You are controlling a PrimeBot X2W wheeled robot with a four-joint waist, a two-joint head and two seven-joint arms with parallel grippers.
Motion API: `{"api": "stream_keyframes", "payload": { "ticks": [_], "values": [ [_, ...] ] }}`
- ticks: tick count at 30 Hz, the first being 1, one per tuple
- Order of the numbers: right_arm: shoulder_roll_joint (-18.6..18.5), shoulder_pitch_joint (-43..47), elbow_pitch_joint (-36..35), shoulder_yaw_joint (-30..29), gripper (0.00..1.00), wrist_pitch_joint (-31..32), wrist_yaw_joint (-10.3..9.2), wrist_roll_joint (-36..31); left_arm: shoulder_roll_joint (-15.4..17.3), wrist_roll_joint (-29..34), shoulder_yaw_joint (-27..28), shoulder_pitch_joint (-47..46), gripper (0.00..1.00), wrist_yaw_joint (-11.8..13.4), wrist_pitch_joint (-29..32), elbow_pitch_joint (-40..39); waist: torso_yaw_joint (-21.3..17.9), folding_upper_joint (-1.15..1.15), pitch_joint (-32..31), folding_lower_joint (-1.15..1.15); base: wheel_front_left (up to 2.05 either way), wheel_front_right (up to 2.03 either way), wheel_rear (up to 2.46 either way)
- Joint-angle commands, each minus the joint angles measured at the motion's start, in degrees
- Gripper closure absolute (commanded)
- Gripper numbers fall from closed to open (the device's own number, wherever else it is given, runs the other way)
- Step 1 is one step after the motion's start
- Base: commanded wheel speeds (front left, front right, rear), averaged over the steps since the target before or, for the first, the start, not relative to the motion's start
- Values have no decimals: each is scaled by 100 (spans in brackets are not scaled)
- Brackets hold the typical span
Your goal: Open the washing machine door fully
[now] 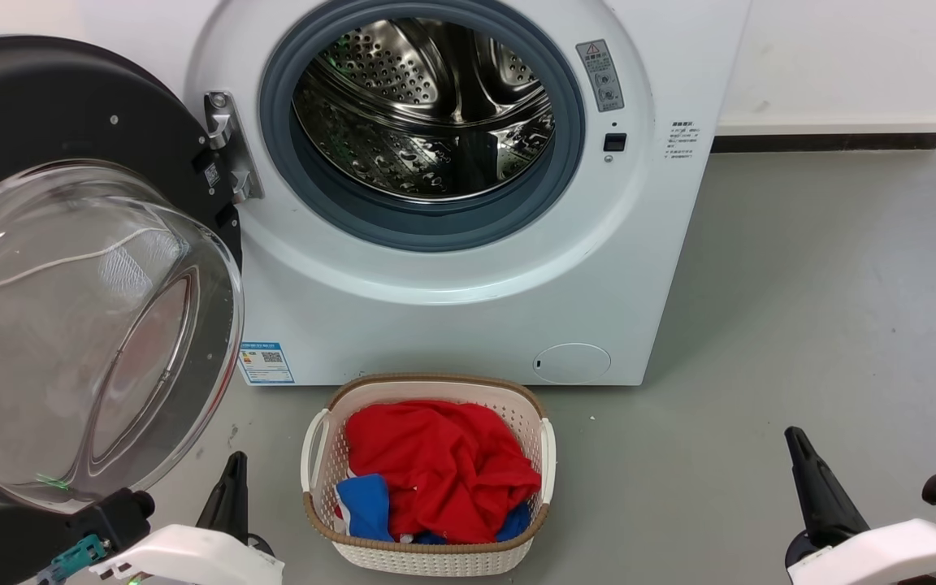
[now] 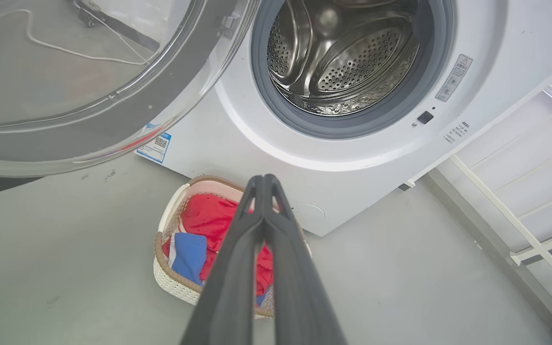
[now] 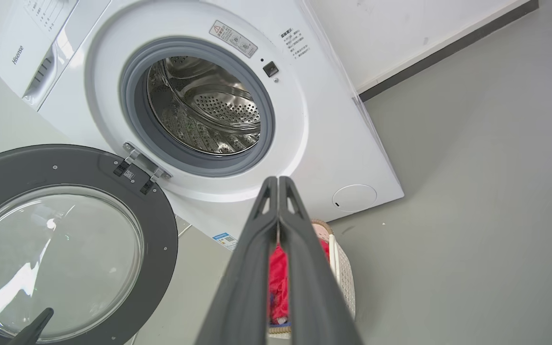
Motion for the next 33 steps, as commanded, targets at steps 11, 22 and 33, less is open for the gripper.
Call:
{"api": "stream_keyframes", "payload": {
  "ticks": [11,22,33],
  "values": [
    [-37,-337,163,-64,100,51,0,1025,-172,-829,330,-265,100,-234,235,-20,-7,0,32,0,0,0,0],
    [-33,-508,361,-114,100,108,0,1889,-355,-1540,583,-351,100,-424,449,21,-14,0,65,0,0,0,0],
    [-25,-646,526,-161,100,154,1,2594,-508,-2117,796,-420,100,-581,631,59,-21,0,95,0,0,0,0]
  ]
}}
